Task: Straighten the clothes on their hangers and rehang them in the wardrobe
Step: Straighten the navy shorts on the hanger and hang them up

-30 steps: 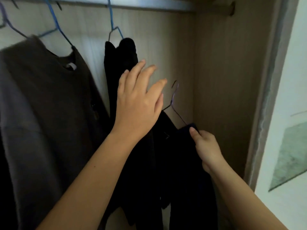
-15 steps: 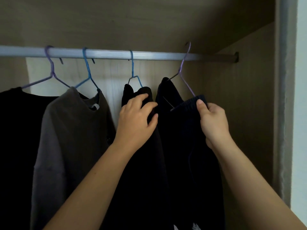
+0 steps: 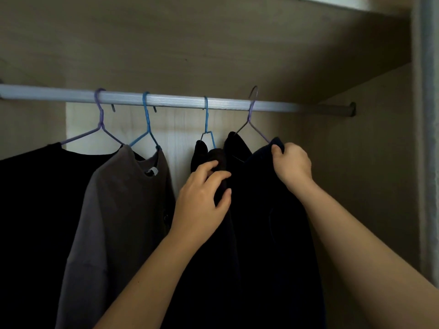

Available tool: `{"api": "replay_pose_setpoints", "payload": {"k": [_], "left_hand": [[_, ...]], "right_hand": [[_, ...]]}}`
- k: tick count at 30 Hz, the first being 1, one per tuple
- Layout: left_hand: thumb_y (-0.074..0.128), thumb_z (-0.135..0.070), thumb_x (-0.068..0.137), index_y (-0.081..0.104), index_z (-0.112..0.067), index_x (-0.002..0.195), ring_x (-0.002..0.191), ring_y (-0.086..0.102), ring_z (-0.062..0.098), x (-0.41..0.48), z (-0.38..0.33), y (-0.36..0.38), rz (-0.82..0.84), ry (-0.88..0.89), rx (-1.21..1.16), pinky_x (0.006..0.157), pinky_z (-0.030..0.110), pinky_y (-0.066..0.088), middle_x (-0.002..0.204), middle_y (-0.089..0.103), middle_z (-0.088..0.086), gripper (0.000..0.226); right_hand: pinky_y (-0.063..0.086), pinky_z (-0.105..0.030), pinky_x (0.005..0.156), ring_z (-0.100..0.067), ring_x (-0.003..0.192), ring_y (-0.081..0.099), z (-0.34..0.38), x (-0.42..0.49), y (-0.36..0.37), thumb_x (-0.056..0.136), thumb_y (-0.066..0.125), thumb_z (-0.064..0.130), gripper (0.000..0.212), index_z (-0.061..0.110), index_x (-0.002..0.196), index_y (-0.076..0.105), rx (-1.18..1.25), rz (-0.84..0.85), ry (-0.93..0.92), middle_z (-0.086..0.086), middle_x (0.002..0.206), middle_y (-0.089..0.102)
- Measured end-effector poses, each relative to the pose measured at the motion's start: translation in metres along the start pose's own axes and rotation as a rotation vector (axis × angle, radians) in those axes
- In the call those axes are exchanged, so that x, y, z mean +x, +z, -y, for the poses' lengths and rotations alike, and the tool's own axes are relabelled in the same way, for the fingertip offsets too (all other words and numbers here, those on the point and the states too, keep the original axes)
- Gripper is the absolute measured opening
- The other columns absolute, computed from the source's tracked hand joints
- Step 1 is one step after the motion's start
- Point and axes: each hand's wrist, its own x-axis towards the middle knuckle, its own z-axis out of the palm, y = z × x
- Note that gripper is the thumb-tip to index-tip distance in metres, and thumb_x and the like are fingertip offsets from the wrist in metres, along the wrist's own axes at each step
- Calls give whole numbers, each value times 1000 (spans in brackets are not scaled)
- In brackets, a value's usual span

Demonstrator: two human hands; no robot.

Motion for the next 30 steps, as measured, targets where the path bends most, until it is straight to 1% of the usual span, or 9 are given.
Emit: {"api": "replay_pose_setpoints", "payload": {"k": [4, 7, 11, 14, 17, 21, 23, 26, 30], "left_hand": [[58, -23, 85, 56, -20, 120, 125, 42, 12, -4, -1, 0, -2, -41, -9, 96, 23, 32, 138, 42, -4, 35], [58, -23, 85, 54, -20, 122, 126, 41, 13, -8, -3, 0, -4, -54, -23, 96, 24, 34, 138, 41, -4, 38], [59, -23, 84, 52, -22, 123, 124, 42, 13, -13, -7, 4, -3, -73, -63, 96, 26, 40, 137, 40, -5, 40], [61, -20, 82, 52, -22, 122, 122, 44, 13, -22, -10, 10, -26, -107, -156, 96, 26, 40, 135, 40, -5, 41], [61, -18, 83, 48, -21, 126, 123, 44, 14, -33, -16, 19, -37, -134, -210, 97, 26, 39, 134, 41, -4, 45], [61, -16, 82, 43, -19, 131, 125, 42, 17, -49, -27, 35, -49, -143, -178, 97, 23, 32, 134, 42, 2, 52], [62, -14, 82, 40, -18, 133, 123, 44, 20, -57, -29, 41, -62, -143, -149, 95, 25, 34, 132, 43, 6, 56], [63, -15, 81, 35, -15, 136, 121, 46, 22, -68, -32, 50, -70, -179, -133, 94, 30, 39, 132, 44, 8, 62], [64, -17, 80, 33, -12, 136, 121, 47, 24, -83, -36, 60, -48, -236, -133, 95, 36, 42, 133, 43, 11, 65]], "right_hand": [[34, -31, 67, -37, 97, 57, -13, -8, 7, 97, 36, 31, 38, -2, 103, 54, -73, 35, 8, -20, 105, 60], [33, -30, 65, -32, 87, 55, -20, -12, 4, 97, 37, 32, 36, 0, 102, 53, -85, 33, 13, -13, 90, 54], [30, -30, 49, -24, 71, 47, -31, -19, -7, 96, 40, 32, 28, 5, 95, 49, -124, -5, -20, -1, 71, 45], [43, -34, 56, -30, 76, 57, -41, -34, -15, 96, 41, 28, 25, 4, 103, 47, -198, -16, -117, -11, 84, 57], [36, -29, 57, -31, 82, 56, -53, -56, -23, 95, 44, 22, 26, 3, 114, 44, -233, 13, -177, -17, 104, 58], [40, -29, 67, -32, 99, 57, -70, -92, -37, 92, 49, 24, 39, 7, 125, 39, -271, 81, -202, -14, 120, 51], [39, -27, 65, -30, 95, 58, -82, -111, -49, 91, 52, 24, 38, 7, 123, 44, -306, 5, -256, -12, 114, 53], [37, -23, 58, -27, 77, 61, -101, -141, -69, 88, 52, 22, 28, 4, 109, 53, -344, -144, -362, -12, 96, 58], [30, -18, 59, -18, 75, 50, -128, -182, -87, 88, 44, 16, 16, 9, 102, 47, -386, -198, -493, -8, 91, 52]]}}
